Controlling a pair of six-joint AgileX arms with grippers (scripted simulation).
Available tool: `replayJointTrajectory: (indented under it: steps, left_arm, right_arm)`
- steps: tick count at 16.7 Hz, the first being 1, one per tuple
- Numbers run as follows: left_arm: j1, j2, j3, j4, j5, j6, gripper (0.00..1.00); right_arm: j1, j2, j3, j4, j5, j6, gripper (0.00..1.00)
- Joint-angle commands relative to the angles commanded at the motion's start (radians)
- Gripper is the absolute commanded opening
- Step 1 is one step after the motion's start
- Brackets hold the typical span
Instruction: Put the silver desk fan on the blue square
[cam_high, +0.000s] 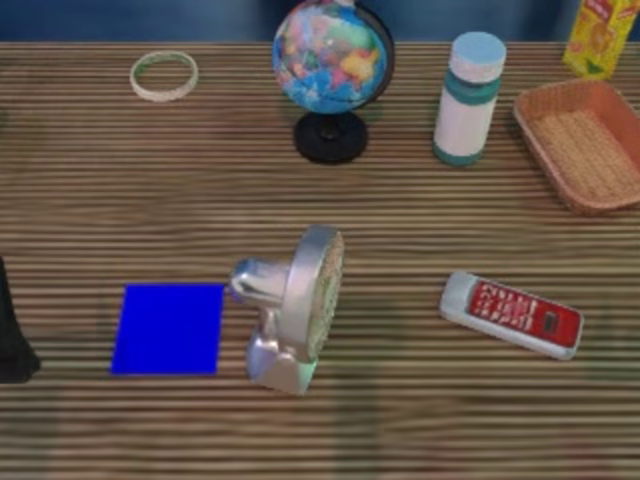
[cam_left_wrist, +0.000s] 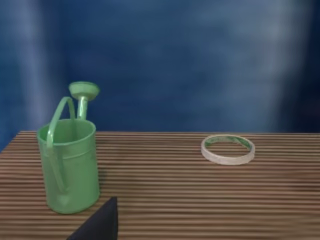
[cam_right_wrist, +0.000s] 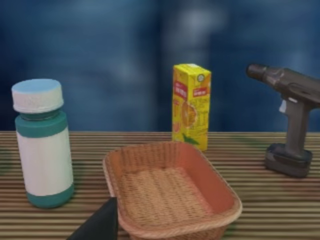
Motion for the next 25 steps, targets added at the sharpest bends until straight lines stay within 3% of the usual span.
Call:
replayJointTrajectory:
  steps: [4, 9, 20, 25]
  left_arm:
    - [-0.015, 0.031, 0.028, -0.029, 0.0, -0.006, 1.0]
    - [-0.12, 0.291, 0.276, -0.262, -0.003, -0.06, 1.0]
    - [-0.49, 1.418, 1.391, -1.01, 0.002, -0.292, 1.0]
    - [-0.63, 1.83, 1.774, -1.304, 0.003, -0.374, 1.0]
  right_arm:
    - [0.0, 0.0, 0.0, 0.0, 0.0, 0.0, 1.0]
    - [0.0, 0.0, 0.0, 0.0, 0.0, 0.0, 1.0]
    - [0.0, 0.0, 0.0, 0.0, 0.0, 0.0, 1.0]
    - [0.0, 0.0, 0.0, 0.0, 0.0, 0.0, 1.0]
